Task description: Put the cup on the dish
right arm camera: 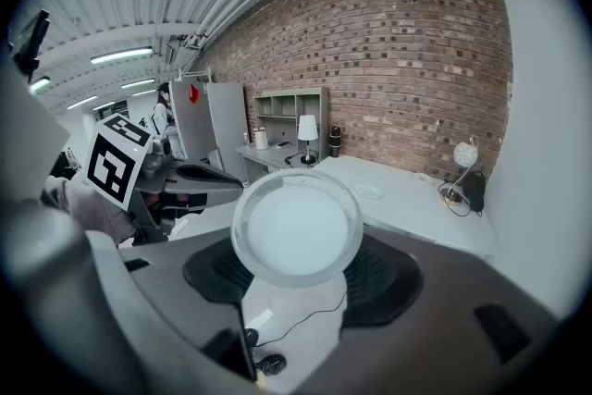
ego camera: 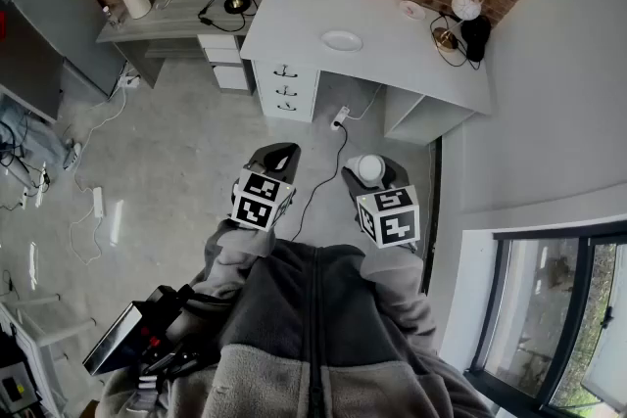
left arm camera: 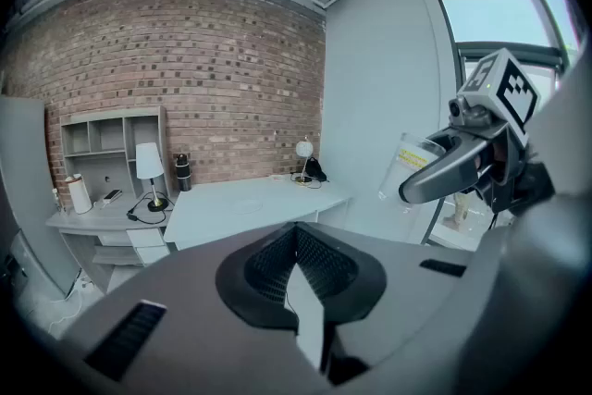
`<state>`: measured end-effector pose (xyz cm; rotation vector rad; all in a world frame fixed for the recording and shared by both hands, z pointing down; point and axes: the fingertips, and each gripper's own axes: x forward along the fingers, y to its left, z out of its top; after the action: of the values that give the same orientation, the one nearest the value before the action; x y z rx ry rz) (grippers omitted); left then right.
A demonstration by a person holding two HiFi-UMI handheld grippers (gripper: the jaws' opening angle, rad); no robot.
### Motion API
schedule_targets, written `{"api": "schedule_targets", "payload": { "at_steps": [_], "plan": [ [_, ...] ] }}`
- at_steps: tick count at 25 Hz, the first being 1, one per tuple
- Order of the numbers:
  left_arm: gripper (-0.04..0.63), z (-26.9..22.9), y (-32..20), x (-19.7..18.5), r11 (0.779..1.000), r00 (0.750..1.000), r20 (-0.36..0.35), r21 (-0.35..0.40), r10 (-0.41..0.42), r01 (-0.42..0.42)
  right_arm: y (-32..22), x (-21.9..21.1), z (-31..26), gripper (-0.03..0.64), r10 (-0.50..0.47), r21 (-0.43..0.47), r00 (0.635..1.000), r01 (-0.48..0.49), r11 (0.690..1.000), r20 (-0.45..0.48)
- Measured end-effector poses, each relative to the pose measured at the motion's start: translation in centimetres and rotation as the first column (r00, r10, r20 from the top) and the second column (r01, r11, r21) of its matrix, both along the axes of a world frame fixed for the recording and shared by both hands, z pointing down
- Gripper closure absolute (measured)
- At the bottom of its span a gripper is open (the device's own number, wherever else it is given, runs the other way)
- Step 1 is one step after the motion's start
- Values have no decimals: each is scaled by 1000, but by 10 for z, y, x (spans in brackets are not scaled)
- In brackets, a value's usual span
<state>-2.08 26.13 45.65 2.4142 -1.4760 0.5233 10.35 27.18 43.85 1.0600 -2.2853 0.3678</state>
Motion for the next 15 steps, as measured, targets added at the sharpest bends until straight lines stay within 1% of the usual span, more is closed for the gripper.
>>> {"api": "schedule_targets", "payload": {
  "at_steps": [8,15],
  "plan": [
    [589,4,2,-3,1000,1000,0,-11,-3,3,1,-6,1,357,-12,9,1000,12,1000,-6],
    [589,19,22,21,999,1000,0,-41,-10,10,23,11,14,357,-32,-21,999,32,999,1]
  ]
}}
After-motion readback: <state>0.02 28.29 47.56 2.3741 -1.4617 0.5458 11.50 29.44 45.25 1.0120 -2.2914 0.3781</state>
